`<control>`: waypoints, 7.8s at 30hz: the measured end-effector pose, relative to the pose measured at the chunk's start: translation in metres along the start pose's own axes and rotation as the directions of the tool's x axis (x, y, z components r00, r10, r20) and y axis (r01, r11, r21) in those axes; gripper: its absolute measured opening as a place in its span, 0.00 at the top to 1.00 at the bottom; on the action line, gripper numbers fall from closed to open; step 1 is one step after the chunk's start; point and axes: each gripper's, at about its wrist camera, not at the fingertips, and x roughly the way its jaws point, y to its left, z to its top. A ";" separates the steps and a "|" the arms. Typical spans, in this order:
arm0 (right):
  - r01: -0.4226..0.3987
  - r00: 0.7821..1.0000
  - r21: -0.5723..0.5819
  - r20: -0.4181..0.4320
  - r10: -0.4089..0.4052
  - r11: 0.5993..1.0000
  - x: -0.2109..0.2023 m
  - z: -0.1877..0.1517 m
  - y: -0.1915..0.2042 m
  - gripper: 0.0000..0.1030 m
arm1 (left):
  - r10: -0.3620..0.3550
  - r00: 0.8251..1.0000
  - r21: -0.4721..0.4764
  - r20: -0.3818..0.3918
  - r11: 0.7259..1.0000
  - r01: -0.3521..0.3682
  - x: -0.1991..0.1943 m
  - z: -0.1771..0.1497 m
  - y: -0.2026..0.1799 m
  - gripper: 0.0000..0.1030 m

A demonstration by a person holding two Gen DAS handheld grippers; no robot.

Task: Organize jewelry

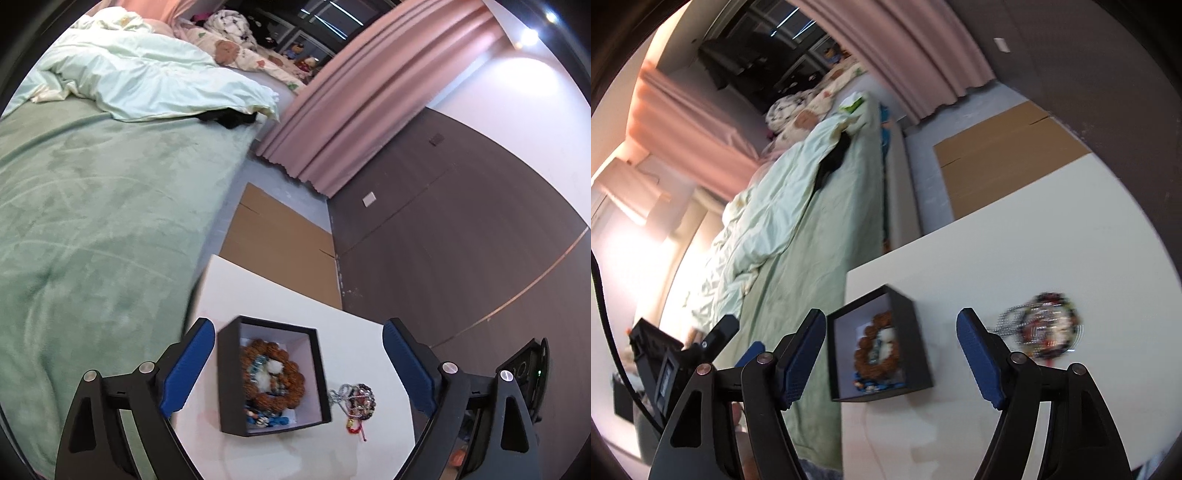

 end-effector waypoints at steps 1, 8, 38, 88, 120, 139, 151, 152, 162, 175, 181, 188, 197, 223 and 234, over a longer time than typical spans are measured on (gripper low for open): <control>0.010 1.000 0.004 0.005 -0.010 1.000 -0.003 0.001 -0.004 0.28 | -0.005 1.000 0.005 -0.006 1.000 0.005 0.002 -0.002 -0.004 0.10; 0.025 1.000 0.065 0.017 -0.026 0.998 -0.024 0.004 -0.035 0.28 | -0.016 0.998 0.073 -0.060 0.997 0.020 0.021 -0.016 -0.032 0.10; 0.081 0.997 0.265 -0.007 -0.082 0.961 -0.057 0.015 -0.128 0.29 | 0.049 0.898 0.425 -0.437 0.892 0.158 0.160 -0.118 -0.132 0.54; 0.345 0.911 0.005 -0.244 -0.334 0.938 0.050 0.013 -0.119 0.78 | -0.087 0.950 0.231 -0.300 0.959 0.161 0.117 -0.044 -0.102 0.91; 0.031 0.999 -0.129 0.021 -0.028 0.991 -0.034 0.015 -0.031 0.91 | -0.239 0.970 0.281 0.035 0.934 0.219 -0.045 0.040 -0.148 0.91; -0.021 1.000 -0.122 0.015 0.023 0.992 -0.017 0.015 -0.014 0.91 | -0.232 0.949 0.416 0.213 0.901 0.127 -0.147 0.083 -0.204 0.91; -0.023 1.000 -0.140 -0.016 0.021 0.990 -0.010 0.007 -0.008 0.91 | -0.144 0.970 0.381 0.196 0.923 0.060 -0.115 0.078 -0.170 0.91; -0.023 1.000 -0.141 -0.019 0.020 0.990 -0.009 0.006 -0.008 0.91 | -0.137 0.972 0.374 0.192 0.926 0.057 -0.112 0.077 -0.166 0.91; -0.010 0.999 -0.145 -0.031 0.006 0.989 0.000 0.004 -0.005 0.91 | -0.098 0.993 0.236 0.063 0.969 0.081 -0.044 0.044 -0.098 0.91; -0.008 0.999 -0.165 -0.034 0.002 0.986 0.017 -0.001 0.005 0.91 | -0.001 0.994 0.050 -0.112 0.999 0.007 0.049 -0.002 -0.016 0.91; -0.060 0.998 -0.183 -0.033 0.054 0.981 0.023 -0.001 0.016 0.91 | 0.016 0.984 0.039 -0.179 0.999 -0.009 0.063 0.000 -0.007 0.90; -0.157 0.988 -0.196 -0.036 0.153 0.968 0.032 -0.002 0.038 0.91 | 0.040 0.993 -0.029 -0.109 0.999 -0.043 0.046 0.018 0.014 0.05; -0.207 0.975 -0.198 -0.119 0.186 0.958 0.069 -0.012 0.059 0.91 | 0.082 0.995 -0.085 -0.059 0.993 -0.087 0.028 0.044 0.040 0.05; 0.014 0.998 -0.128 -0.061 -0.022 0.992 0.002 -0.004 -0.010 0.34 | 0.087 0.996 0.226 -0.004 0.971 -0.084 0.007 0.001 -0.020 0.05; 0.108 0.992 -0.103 -0.061 -0.115 0.989 -0.036 -0.009 -0.050 0.33 | 0.077 0.993 0.328 -0.087 0.944 -0.045 0.023 -0.037 -0.058 0.05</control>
